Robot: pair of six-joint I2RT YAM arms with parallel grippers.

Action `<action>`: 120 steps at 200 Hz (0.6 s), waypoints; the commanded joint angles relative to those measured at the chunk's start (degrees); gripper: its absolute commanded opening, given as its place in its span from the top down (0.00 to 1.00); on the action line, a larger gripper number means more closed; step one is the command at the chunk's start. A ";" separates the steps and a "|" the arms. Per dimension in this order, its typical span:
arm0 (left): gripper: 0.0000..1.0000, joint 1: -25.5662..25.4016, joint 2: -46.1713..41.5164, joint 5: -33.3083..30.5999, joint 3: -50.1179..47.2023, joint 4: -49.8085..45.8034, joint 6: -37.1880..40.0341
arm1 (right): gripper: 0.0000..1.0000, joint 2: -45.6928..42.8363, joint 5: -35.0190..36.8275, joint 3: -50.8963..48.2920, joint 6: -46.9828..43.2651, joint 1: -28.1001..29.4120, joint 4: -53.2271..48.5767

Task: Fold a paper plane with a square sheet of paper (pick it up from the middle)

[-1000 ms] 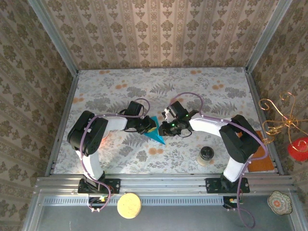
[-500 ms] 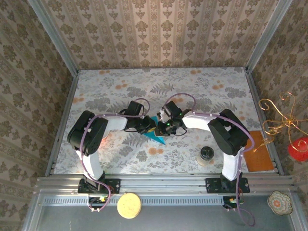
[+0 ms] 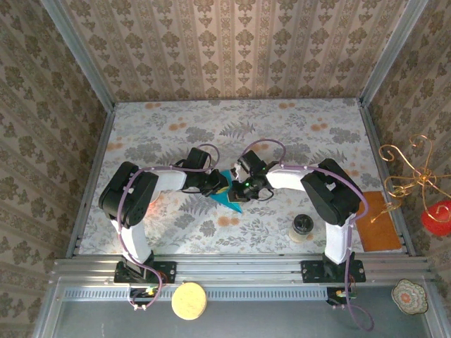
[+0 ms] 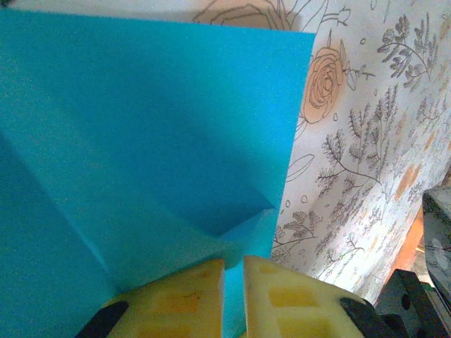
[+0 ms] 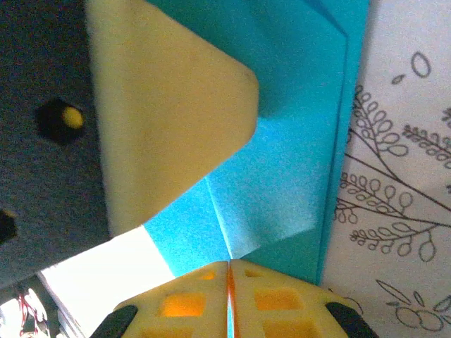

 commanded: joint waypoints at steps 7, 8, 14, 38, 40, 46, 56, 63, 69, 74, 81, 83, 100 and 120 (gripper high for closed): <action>0.83 0.35 1.84 -4.64 -0.55 -7.72 1.75 | 0.87 -0.22 0.19 -2.94 -2.35 0.34 -6.25; 0.83 0.35 1.84 -4.69 -0.55 -7.74 1.71 | 0.87 -0.23 0.19 -2.98 -2.36 0.34 -6.30; 0.84 0.35 1.84 -4.83 -0.55 -7.92 1.84 | 0.87 -0.56 0.12 -3.50 -2.45 0.34 -6.63; 0.84 0.35 1.93 -5.18 -0.73 -8.10 1.98 | 0.87 -2.56 -0.75 -6.22 -2.64 0.34 -7.30; 0.84 0.35 1.93 -5.18 -0.73 -8.10 2.01 | 0.87 -2.73 -0.89 -6.46 -2.64 0.34 -7.24; 0.84 0.35 1.99 -5.16 -0.73 -8.11 2.09 | 0.87 -3.46 -1.04 -7.18 -2.64 0.35 -7.30; 0.84 0.35 2.10 -5.15 -0.64 -8.20 2.20 | 0.87 -4.67 -1.06 -8.16 -2.68 0.34 -7.82; 0.84 0.35 2.19 -5.10 -0.61 -8.28 2.28 | 0.87 -5.42 -0.89 -8.83 -2.68 0.34 -8.13; 0.84 0.39 2.25 -5.13 -0.62 -8.33 2.28 | 0.87 -6.02 -0.78 -9.40 -2.72 0.34 -8.33; 0.84 0.35 2.28 -5.16 -0.47 -8.33 2.28 | 0.87 -6.48 -0.67 -9.88 -2.75 0.26 -8.45; 0.84 0.35 2.38 -5.09 -0.47 -8.33 2.29 | 0.87 -7.02 -0.54 -10.40 -2.73 0.25 -8.66; 0.84 0.35 2.39 -5.09 -0.47 -8.34 2.35 | 0.87 -7.10 -0.52 -10.54 -2.73 0.25 -8.74; 0.84 0.35 2.46 -5.01 -0.38 -8.28 2.45 | 0.87 -7.85 -0.26 -11.62 -2.81 0.21 -9.19; 0.84 0.35 2.46 -4.84 -0.29 -8.28 2.46 | 0.87 -8.66 -0.12 -12.08 -2.90 0.16 -9.59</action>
